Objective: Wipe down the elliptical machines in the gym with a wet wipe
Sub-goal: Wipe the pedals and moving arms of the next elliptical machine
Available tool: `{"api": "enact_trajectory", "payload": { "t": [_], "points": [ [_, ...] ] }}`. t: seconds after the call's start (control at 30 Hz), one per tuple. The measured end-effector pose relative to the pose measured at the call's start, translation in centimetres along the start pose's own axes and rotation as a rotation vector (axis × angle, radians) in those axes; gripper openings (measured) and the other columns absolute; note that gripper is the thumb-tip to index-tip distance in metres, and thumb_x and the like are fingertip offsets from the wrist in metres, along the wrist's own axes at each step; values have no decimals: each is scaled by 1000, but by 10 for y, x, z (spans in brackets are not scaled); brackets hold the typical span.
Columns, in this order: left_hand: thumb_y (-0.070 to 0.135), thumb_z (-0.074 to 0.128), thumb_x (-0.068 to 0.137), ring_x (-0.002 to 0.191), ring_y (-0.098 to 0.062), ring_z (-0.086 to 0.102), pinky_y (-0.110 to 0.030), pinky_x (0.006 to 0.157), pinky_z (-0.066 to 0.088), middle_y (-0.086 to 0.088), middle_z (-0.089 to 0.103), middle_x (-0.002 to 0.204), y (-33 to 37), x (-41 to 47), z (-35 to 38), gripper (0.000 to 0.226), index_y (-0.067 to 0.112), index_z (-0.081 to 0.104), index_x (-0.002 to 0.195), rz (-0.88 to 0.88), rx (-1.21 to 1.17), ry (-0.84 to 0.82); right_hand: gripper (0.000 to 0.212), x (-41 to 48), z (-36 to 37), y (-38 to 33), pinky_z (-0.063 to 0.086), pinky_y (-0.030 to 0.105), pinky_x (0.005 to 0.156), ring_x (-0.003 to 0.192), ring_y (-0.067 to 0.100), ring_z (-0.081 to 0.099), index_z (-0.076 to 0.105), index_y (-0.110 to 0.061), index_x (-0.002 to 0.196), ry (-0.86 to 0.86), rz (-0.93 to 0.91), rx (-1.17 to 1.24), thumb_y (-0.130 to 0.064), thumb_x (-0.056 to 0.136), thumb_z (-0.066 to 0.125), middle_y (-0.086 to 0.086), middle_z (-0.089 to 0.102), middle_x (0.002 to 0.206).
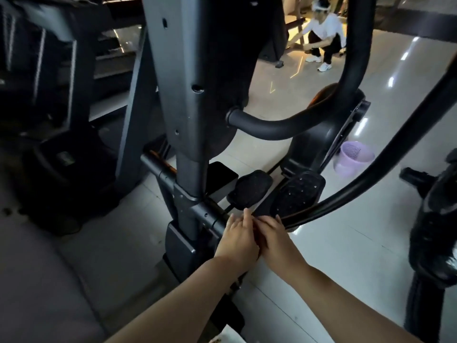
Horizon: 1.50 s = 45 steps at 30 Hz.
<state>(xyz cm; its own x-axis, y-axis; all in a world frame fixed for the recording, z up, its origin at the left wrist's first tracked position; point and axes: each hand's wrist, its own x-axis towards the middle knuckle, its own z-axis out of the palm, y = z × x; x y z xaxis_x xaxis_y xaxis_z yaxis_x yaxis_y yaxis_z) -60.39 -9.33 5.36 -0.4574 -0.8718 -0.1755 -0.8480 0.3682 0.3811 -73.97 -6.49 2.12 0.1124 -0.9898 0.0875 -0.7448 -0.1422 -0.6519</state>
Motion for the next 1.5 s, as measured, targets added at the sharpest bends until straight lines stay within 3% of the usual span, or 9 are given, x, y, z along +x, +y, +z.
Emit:
{"api": "enact_trajectory", "payload": {
  "t": [0.27,0.43,0.63,0.73,0.8,0.9,1.1,1.27,1.5],
  "points": [
    [8,36,103,158,-17,-3,-27,123,-17,-9,13,170,4,-22,9,66,5,7,162,-74,-119,112,27,4,-11,21,51,39,99,114,24,59,66,-17,122,11,-82,-277,-14,95,64,-1,60,125],
    [34,12,104,152,-13,-20,-33,127,-9,-2,1,171,-3,-43,24,62,11,21,161,-173,-213,214,24,10,-3,0,26,46,120,103,27,66,68,-15,87,226,36,-243,-13,104,51,2,70,86],
    [48,16,94,148,-4,-17,-27,127,-6,10,-6,162,-15,-56,23,77,12,16,162,-151,-301,202,33,4,16,-34,16,23,121,135,21,52,63,-9,130,-10,44,66,-22,108,42,4,66,133],
    [52,11,86,152,-4,-7,-26,127,-1,6,7,167,-16,-55,23,84,14,23,161,-171,-347,220,37,7,16,-28,10,18,120,134,20,54,59,-9,136,-57,-28,16,-22,107,40,3,64,137],
    [30,30,104,155,-7,-3,-29,128,3,2,10,169,-16,-55,23,60,14,24,161,-192,-358,212,36,16,18,-29,19,24,119,129,23,56,56,-13,138,-66,11,-4,-21,107,40,3,65,135],
    [11,43,105,157,-9,0,-30,128,3,1,10,170,-18,-54,22,60,13,22,161,-216,-382,228,37,25,26,-41,30,34,114,131,29,50,53,-14,141,-82,67,35,-19,107,41,4,60,141],
    [46,16,89,155,-10,19,-13,122,3,-2,31,165,-22,-54,11,78,17,35,158,-219,-415,279,52,13,30,-41,22,41,125,152,25,26,33,-8,156,-165,-18,-115,-13,106,45,13,33,162],
    [12,42,102,151,-14,28,-15,119,15,3,35,163,-31,-48,-1,57,23,36,158,-270,-488,267,64,35,37,-56,22,39,124,153,27,23,20,-7,159,-194,15,-215,-19,104,50,15,24,165],
    [19,44,107,117,0,54,5,86,30,6,62,132,-55,-40,-14,33,21,62,135,-276,-569,288,64,41,46,-67,22,29,124,156,21,11,13,-14,162,-188,27,-275,-15,105,42,10,6,169]
  ]
}}
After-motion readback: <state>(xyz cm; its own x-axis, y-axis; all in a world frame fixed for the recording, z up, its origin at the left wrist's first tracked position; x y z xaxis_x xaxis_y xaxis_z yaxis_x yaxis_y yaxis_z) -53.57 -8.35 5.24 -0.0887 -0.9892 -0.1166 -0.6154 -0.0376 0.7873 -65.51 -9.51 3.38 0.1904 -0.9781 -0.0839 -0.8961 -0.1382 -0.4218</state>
